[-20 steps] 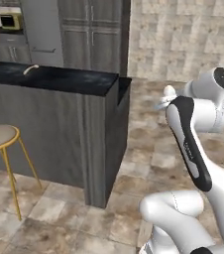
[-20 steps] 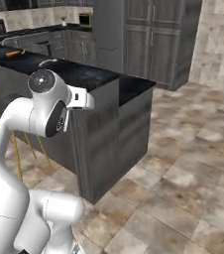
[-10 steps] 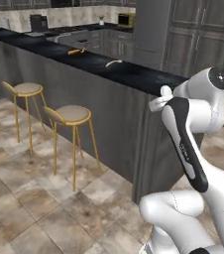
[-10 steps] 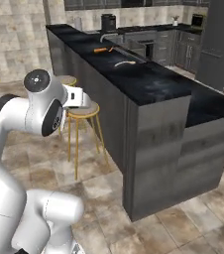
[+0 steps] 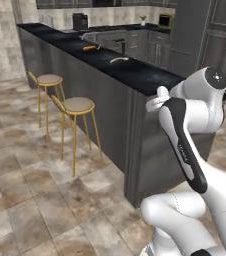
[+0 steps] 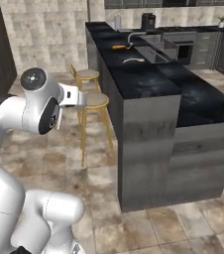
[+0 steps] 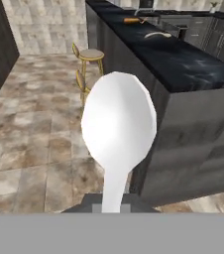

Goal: Pick up the metallic utensils from the counter and place them in the open drawer. Make sure not to pick up any wooden utensils.

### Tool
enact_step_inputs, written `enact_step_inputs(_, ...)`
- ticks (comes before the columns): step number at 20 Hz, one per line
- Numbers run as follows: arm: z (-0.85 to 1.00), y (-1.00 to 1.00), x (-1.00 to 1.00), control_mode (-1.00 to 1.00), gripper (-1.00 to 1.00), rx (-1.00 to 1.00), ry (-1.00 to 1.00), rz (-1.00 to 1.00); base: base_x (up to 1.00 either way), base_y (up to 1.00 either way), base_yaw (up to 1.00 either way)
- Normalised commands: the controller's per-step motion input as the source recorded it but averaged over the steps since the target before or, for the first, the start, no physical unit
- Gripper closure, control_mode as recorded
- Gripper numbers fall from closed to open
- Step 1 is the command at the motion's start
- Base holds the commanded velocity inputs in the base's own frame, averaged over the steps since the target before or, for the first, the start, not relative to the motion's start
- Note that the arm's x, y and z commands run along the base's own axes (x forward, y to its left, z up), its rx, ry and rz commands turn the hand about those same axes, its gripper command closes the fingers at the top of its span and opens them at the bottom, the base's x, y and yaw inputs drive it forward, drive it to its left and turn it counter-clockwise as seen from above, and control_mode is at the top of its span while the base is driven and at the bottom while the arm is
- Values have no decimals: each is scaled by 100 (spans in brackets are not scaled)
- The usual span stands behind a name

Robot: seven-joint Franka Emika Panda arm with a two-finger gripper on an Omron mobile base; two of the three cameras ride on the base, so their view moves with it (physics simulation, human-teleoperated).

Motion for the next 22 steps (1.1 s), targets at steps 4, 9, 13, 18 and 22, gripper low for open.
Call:
enact_step_inputs(4,0,0,0,100,100,0,0,0,-24,-100,15)
enact_step_inputs(9,0,0,0,100,100,0,0,0,14,-100,3)
enact_step_inputs(13,0,0,0,100,100,0,0,0,22,-100,0)
enact_step_inputs(18,0,0,0,100,100,0,0,0,29,-100,1)
enact_step_inputs(22,0,0,0,100,100,0,0,0,47,-100,10)
